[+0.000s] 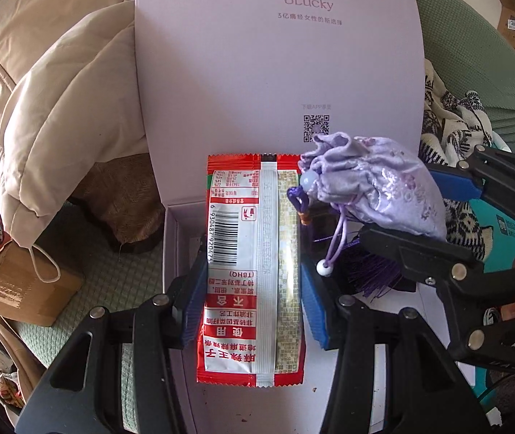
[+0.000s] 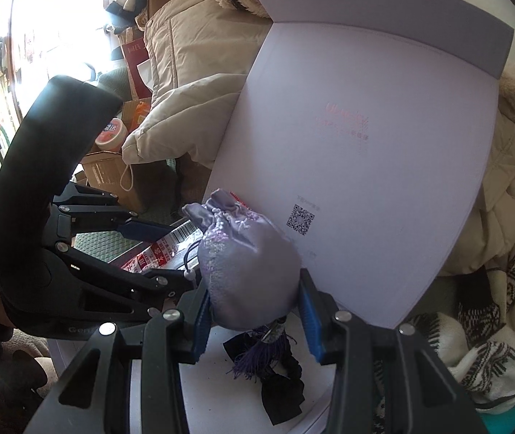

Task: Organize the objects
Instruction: 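Lower the snack packet with left tool while right tool lowers the pouch into the box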

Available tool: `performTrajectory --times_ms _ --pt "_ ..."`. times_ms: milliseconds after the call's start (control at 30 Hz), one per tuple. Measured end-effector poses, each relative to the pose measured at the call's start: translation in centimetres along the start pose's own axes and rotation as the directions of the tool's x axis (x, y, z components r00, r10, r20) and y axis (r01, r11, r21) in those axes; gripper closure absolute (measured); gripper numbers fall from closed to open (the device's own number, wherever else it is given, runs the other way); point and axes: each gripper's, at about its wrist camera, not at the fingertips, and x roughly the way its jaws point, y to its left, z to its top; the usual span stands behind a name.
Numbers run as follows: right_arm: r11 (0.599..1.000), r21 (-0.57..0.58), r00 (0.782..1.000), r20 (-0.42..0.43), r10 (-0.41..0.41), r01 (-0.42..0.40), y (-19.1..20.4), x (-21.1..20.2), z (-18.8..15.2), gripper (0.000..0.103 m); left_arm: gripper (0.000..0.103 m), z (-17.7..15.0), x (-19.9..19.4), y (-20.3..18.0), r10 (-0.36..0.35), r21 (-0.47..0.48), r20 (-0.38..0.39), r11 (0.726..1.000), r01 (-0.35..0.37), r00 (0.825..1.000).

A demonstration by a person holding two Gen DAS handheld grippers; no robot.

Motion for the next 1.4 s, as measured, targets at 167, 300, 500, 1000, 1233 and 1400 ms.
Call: performTrajectory --times_ms 167,300,500,1000,1233,1400 --pt "1.0 0.014 1.0 -0.026 0.0 0.001 -0.5 0.9 -0.7 0.06 0.057 -0.2 1.4 -0.1 -0.023 -0.004 -0.025 1.0 0.023 0.999" --pt "1.0 0.015 0.999 -0.05 -0.009 0.01 -0.8 1.6 -1.2 0.06 0.057 -0.3 2.4 -0.1 -0.028 -0.006 -0.044 1.0 0.028 0.999" --pt "0.999 0.023 0.996 -0.091 -0.02 0.022 -1.1 2.6 -2.2 0.06 0.057 -0.6 3.2 0.1 -0.032 -0.008 -0.081 0.999 0.031 0.996" --pt "0.999 0.03 0.987 -0.156 -0.038 0.044 -1.2 4.1 -3.3 0.06 0.053 -0.5 2.5 1.4 -0.013 0.008 -0.103 1.0 0.014 0.995" --pt "0.997 0.042 0.979 -0.197 -0.054 0.064 -1.3 4.9 -3.8 0.06 0.048 -0.9 2.9 0.8 0.017 0.031 -0.107 0.999 -0.013 0.994" --pt "0.994 0.041 0.971 -0.22 -0.09 0.102 -1.4 5.1 -3.9 0.048 0.048 -1.0 3.0 0.8 0.027 0.012 -0.103 1.0 -0.025 0.994"
